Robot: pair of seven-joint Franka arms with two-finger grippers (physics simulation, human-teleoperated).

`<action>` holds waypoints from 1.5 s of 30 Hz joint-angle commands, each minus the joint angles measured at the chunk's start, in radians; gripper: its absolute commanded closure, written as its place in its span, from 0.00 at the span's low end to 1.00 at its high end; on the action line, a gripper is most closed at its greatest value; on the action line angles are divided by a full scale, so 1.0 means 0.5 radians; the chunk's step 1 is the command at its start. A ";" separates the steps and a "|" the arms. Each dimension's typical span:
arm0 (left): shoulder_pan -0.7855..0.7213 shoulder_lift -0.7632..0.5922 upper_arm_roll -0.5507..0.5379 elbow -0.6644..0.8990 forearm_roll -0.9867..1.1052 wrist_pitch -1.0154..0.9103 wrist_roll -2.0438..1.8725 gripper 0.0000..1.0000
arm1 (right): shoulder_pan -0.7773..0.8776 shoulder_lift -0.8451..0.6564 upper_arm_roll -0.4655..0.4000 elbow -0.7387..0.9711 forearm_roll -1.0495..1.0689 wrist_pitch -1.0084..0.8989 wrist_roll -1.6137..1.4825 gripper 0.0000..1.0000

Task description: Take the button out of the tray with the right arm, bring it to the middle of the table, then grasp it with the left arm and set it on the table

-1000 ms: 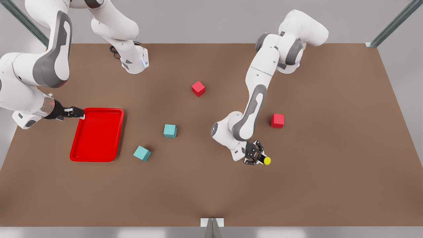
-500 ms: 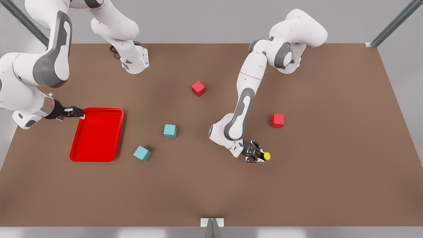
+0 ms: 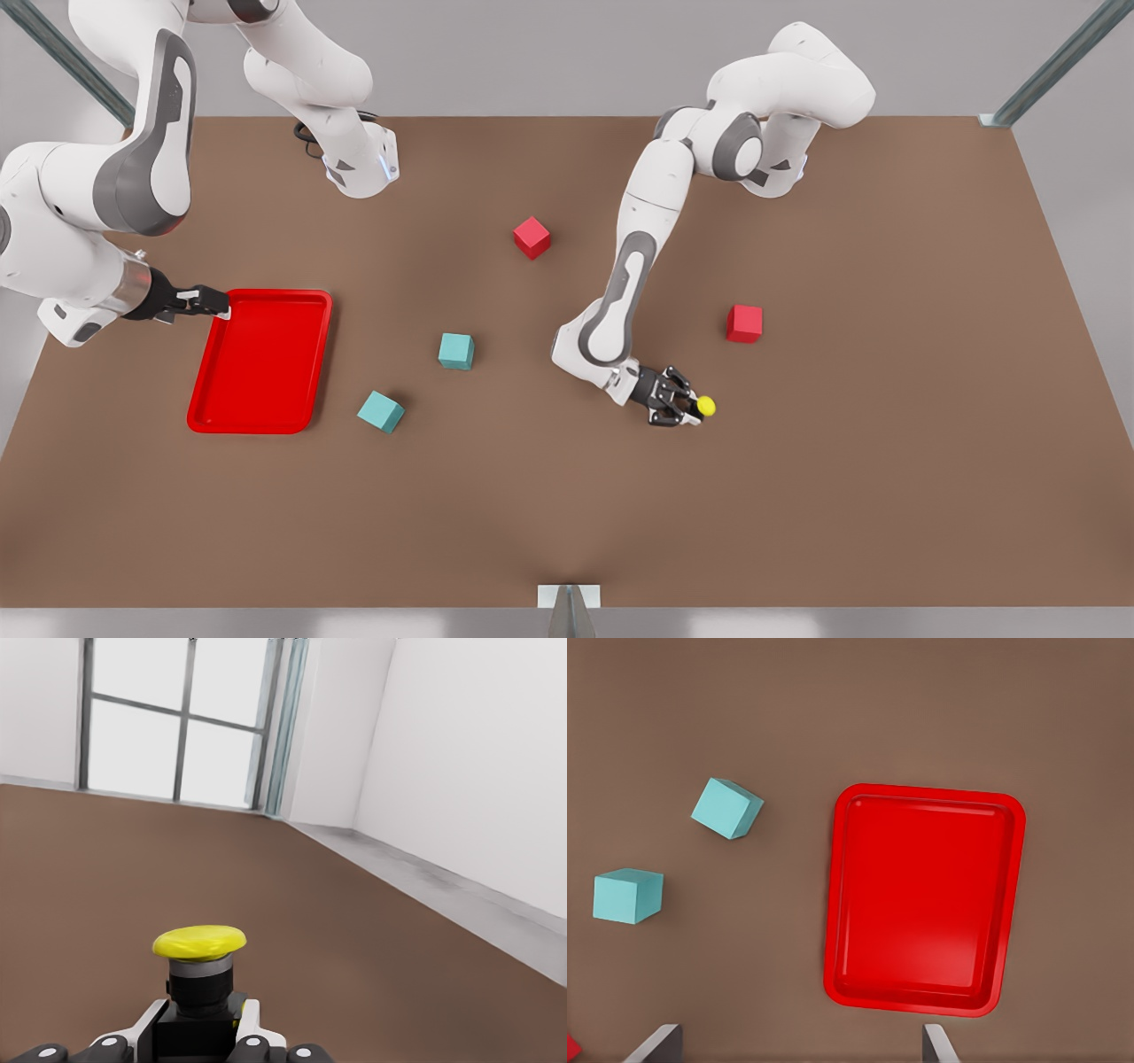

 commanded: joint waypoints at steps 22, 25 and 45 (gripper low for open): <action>-0.167 0.020 0.001 -0.017 0.100 -0.100 -0.165 0.00 | 0.000 0.013 0.000 0.007 -0.005 -0.003 0.000 0.00; -0.284 -0.029 -0.020 -0.023 0.030 -0.174 -0.086 0.00 | 0.000 0.013 0.004 0.007 -0.005 -0.003 0.000 0.00; 1.403 -1.777 -0.483 -0.094 -1.808 -0.523 5.123 0.00 | 0.013 0.032 0.004 0.041 -0.039 0.019 0.000 0.00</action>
